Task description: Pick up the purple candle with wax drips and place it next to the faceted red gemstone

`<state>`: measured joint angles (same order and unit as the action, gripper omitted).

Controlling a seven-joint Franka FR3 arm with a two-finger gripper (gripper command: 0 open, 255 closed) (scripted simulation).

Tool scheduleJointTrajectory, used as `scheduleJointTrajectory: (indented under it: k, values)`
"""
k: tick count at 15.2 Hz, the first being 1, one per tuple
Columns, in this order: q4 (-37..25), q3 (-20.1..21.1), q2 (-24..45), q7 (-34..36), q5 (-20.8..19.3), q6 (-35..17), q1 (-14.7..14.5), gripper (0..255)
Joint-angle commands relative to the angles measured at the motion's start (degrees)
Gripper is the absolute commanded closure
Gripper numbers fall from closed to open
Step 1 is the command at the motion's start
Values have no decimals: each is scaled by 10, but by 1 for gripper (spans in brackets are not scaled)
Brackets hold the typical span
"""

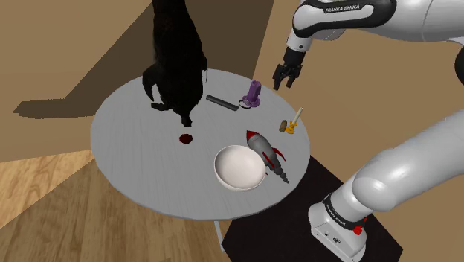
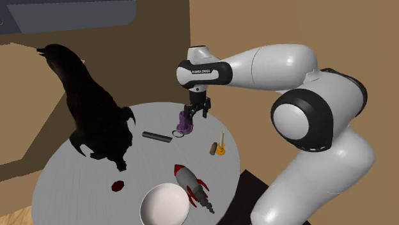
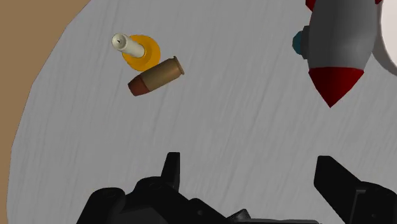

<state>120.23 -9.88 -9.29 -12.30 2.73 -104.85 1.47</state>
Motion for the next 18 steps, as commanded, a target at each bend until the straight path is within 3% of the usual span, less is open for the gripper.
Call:
scheduleJointTrajectory:
  k: [1, 9, 17, 18]
  values:
    - [-34, -4, 47, -7, 8, -14, 0, 0]
    - [-206, -13, 229, -39, 42, -24, 16, 0]
    - [-459, -8, 434, -53, 74, 22, 51, 0]
    - [-465, -8, 438, -53, 74, 24, 52, 0]
